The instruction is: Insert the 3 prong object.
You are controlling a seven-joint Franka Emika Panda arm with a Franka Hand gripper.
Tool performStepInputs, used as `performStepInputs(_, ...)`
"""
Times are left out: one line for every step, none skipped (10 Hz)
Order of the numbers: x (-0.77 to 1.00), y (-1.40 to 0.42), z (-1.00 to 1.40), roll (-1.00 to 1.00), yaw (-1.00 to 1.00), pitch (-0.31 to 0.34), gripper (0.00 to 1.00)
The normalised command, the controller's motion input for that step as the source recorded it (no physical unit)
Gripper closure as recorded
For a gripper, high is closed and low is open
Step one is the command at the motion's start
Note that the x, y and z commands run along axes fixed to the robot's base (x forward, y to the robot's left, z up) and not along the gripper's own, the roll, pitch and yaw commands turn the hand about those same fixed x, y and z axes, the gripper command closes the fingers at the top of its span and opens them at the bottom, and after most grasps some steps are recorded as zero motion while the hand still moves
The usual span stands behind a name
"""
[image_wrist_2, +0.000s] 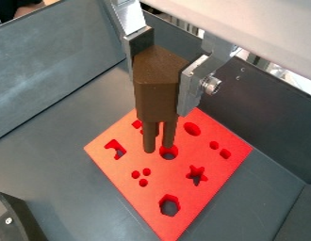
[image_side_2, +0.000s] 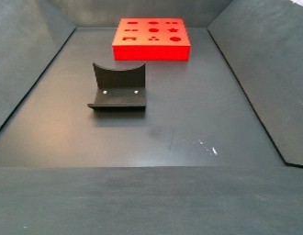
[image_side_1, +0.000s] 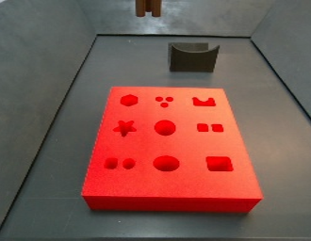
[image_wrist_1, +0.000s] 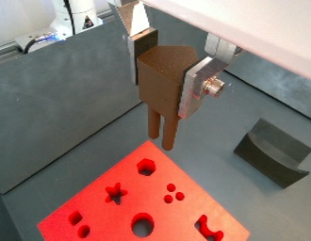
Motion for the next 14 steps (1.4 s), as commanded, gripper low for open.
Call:
performStepInputs(0.07,0.09,-0.01,-0.1,-0.13,0.0,1.0)
performStepInputs(0.09,0.03,0.0,-0.07,-0.09,0.004,1.0)
performStepInputs(0.22,0.0,-0.17,-0.08,-0.16,0.006,1.0)
performStepInputs(0.38,0.26,-0.5,-0.18,-0.42,-0.006,1.0)
performStepInputs(0.5,0.3,-0.7,-0.14,-0.57,-0.061,1.0)
performStepInputs(0.56,0.17,-0.72,-0.06,-0.65,-0.021,1.0)
performStepInputs(0.47,0.09,-0.81,0.0,-0.77,0.0,1.0)
performStepInputs(0.22,0.07,-0.68,0.0,-0.95,0.0,1.0)
performStepInputs(0.13,0.08,-0.41,-0.01,-0.96,0.0,1.0)
performStepInputs(0.0,0.04,-0.18,0.0,-0.97,0.071,1.0)
performStepInputs(0.0,0.0,-0.02,0.0,-1.0,0.101,1.0)
performStepInputs(0.0,0.0,0.0,0.0,-1.0,0.094,1.0)
performStepInputs(0.0,0.0,0.0,0.0,-1.0,0.077,1.0)
performStepInputs(0.0,0.0,0.0,-0.01,-1.0,0.073,1.0)
